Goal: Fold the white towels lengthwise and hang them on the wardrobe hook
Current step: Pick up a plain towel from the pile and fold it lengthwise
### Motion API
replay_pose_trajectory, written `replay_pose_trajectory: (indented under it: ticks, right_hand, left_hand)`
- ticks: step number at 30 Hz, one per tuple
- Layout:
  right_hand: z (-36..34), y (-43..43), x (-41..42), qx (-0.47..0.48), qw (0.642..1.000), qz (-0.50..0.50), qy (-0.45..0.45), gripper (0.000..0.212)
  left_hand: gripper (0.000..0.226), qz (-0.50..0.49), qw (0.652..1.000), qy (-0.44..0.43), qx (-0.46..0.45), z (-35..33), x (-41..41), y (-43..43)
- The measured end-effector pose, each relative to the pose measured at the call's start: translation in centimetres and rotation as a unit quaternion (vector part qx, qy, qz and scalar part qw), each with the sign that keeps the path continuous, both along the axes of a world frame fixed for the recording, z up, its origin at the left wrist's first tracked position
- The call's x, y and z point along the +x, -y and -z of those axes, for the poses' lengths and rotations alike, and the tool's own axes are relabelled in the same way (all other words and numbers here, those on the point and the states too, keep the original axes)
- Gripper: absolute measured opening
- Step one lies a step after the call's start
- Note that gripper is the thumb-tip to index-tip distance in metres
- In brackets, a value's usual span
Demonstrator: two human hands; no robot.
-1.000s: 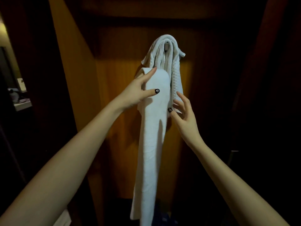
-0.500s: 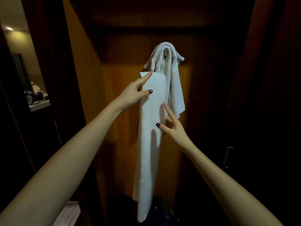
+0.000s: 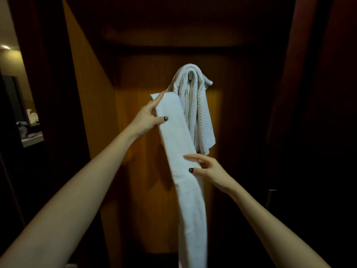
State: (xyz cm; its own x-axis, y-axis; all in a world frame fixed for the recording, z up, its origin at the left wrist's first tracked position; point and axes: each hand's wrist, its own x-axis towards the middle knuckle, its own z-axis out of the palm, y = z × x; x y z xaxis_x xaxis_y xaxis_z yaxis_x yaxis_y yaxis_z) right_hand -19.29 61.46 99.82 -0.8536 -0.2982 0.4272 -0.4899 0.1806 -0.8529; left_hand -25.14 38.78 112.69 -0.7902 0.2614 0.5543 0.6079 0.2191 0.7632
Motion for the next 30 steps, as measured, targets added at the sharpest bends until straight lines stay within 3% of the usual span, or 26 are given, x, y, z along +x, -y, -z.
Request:
replay_pose_trajectory:
  ticks: [5,7,12,18,21,24,30]
  right_hand:
    - [-4.6,-2.9,-1.8,-0.060,0.996,0.060,-0.025,0.032]
    - [-7.1,-4.0,-2.2,-0.034,0.998,0.041,-0.022,0.024]
    - [-12.4,-6.4,-3.3,0.040,0.999,0.014,-0.027,0.029]
    - [-17.5,-8.2,-6.1,-0.011,0.999,0.034,-0.021,0.016]
    - [-19.9,-9.1,-7.5,0.027,0.998,0.043,-0.039,0.020]
    - [-22.1,-9.3,-9.3,0.047,0.986,0.107,-0.119,0.024]
    - [-26.4,-9.1,-13.3,-0.037,0.958,0.183,-0.217,0.028]
  left_hand:
    - [0.067,-0.048,0.993,-0.048,0.096,-1.4,-2.7,0.2]
    - [0.065,-0.066,0.987,-0.066,0.128,-2.3,-3.6,0.0]
    - [0.068,-0.074,0.977,-0.094,0.177,-4.6,-6.1,-0.4]
    - [0.066,-0.119,0.961,-0.111,0.226,-6.9,-10.0,-0.2]
    - [0.065,-0.160,0.952,-0.128,0.228,-8.0,-12.2,0.6]
    - [0.065,-0.194,0.945,-0.149,0.217,-8.8,-14.1,1.0]
    - [0.058,-0.220,0.948,-0.173,0.152,-9.9,-17.0,1.0]
